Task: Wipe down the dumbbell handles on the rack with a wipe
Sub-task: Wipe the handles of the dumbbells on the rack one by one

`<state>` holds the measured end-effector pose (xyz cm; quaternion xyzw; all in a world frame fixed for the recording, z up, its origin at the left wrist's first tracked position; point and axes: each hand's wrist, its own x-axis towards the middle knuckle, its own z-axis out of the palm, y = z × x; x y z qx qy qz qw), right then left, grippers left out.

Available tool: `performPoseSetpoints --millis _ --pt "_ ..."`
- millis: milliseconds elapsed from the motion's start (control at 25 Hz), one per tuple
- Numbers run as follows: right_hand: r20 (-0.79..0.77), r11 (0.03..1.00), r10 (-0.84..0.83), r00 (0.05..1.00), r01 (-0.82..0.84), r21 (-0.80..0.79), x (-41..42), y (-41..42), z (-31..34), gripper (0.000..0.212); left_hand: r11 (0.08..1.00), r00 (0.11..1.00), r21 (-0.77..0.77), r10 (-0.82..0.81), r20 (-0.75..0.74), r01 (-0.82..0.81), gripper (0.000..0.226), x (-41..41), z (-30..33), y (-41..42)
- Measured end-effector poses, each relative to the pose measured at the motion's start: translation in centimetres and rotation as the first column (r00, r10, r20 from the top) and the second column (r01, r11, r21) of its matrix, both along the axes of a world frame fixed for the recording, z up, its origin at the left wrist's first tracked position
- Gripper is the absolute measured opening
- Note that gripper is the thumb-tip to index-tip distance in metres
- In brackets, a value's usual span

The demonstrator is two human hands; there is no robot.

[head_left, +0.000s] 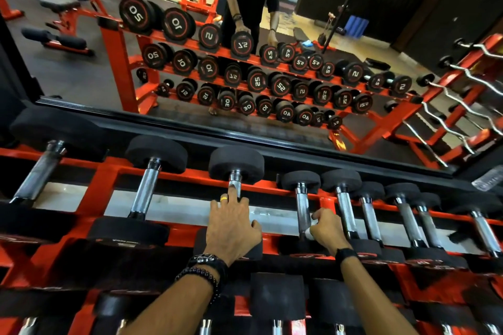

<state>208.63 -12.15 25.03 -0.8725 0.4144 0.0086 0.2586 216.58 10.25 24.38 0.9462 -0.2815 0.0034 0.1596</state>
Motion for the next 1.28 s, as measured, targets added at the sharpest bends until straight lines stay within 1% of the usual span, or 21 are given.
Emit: performPoseSetpoints --millis 80,160,200,240,280,320,360,400,520,600,680,760,840,880,920,1040,1080,1120,1200,1240,1280 --pt "-0.007 0.999 -0.022 1.000 0.022 0.036 0.3 0.1 0.5 0.018 1.000 1.000 -0.001 0.000 0.007 0.000 0.048 0.0 0.2 -0.1" --pt "0.007 0.990 -0.052 0.999 0.051 0.129 1.3 0.3 0.6 0.006 1.000 1.000 0.000 -0.002 0.010 0.002 0.047 0.1 0.3 0.0" --pt "0.014 0.972 -0.078 0.997 0.073 0.223 1.6 0.4 0.6 0.013 1.000 1.000 -0.001 -0.002 0.011 0.002 0.045 0.1 0.3 0.1" --pt "0.026 0.941 -0.109 0.994 0.095 0.324 1.9 0.4 0.7 0.030 1.000 1.000 -0.003 0.000 0.012 0.000 0.044 0.0 0.2 0.2" --pt "0.042 0.906 -0.155 0.987 0.125 0.405 2.1 0.1 0.5 0.054 1.000 1.000 -0.008 0.003 0.012 -0.003 0.044 -0.1 0.3 0.2" --pt "0.057 0.882 -0.185 0.981 0.140 0.449 2.0 -0.2 0.4 0.073 1.000 1.000 -0.015 0.006 0.010 -0.006 0.044 -0.2 0.3 0.1" --pt "0.078 0.872 -0.198 0.977 0.140 0.469 2.1 -0.4 0.4 0.085 1.000 1.000 -0.019 0.005 0.011 -0.005 0.044 -0.2 0.4 0.1" --pt "0.094 0.864 -0.196 0.976 0.127 0.487 2.1 -0.4 0.5 0.091 1.000 1.000 -0.017 0.003 0.016 -0.003 0.044 -0.1 0.4 0.0" --pt "0.058 0.867 -0.140 0.988 0.094 0.489 1.8 0.0 0.2 0.092 1.000 1.000 -0.012 -0.004 0.014 0.004 0.045 -0.1 0.3 0.1" --pt "0.085 0.867 -0.165 0.983 0.103 0.488 1.7 0.1 -0.1 0.092 1.000 1.000 -0.013 0.010 0.018 -0.010 0.046 -0.1 0.3 0.1" --pt "0.113 0.873 -0.199 0.973 0.124 0.471 2.0 0.0 -0.1 0.096 1.000 1.000 -0.013 0.006 0.021 -0.005 0.046 0.1 0.4 0.0" --pt "0.086 0.864 -0.191 0.978 0.126 0.487 2.1 0.0 -0.1 0.114 1.000 1.000 -0.002 -0.005 0.016 0.005 0.045 0.0 0.3 0.1" --pt "0.104 0.827 -0.182 0.978 0.095 0.554 1.7 -1.0 -1.1 0.131 1.000 1.000 -0.001 -0.002 0.021 0.002 0.044 -0.1 0.2 0.1" --pt "0.121 0.804 -0.183 0.976 0.078 0.589 1.6 -1.1 -1.0 0.130 1.000 1.000 -0.008 0.006 0.024 -0.006 0.044 -0.1 0.2 0.1" --pt "0.139 0.795 -0.202 0.970 0.079 0.602 1.6 -0.9 -0.6 0.124 1.000 1.000 -0.011 0.011 0.023 -0.011 0.044 -0.1 0.3 0.0" --pt "0.114 0.834 -0.223 0.968 0.129 0.537 2.3 -0.3 -0.5 0.101 1.000 1.000 -0.003 0.006 0.028 -0.005 0.045 0.1 0.3 -0.1" --pt "0.100 0.812 -0.203 0.974 0.110 0.573 2.3 -0.1 -0.6 0.094 1.000 1.000 0.009 0.002 0.019 -0.002 0.046 -0.1 0.3 -0.1" --pt "0.075 0.790 -0.192 0.979 0.109 0.603 2.4 0.3 -0.4 0.094 1.000 1.000 0.014 0.005 0.018 -0.005 0.047 -0.1 0.2 -0.1" --pt "0.015 0.801 -0.165 0.986 0.125 0.586 2.9 -0.3 -1.3 0.114 1.000 1.000 0.017 0.016 0.025 -0.017 0.048 -0.1 0.2 0.0" --pt "-0.007 0.801 -0.151 0.989 0.126 0.585 3.1 -0.7 -1.7 0.120 1.000 1.000 0.011 0.015 0.022 -0.016 0.048 -0.1 0.2 -0.1" --pt "-0.034 0.809 -0.140 0.990 0.134 0.572 3.3 -0.8 -2.1 0.113 1.000 1.000 0.012 0.010 0.021 -0.011 0.047 -0.1 0.2 -0.1"
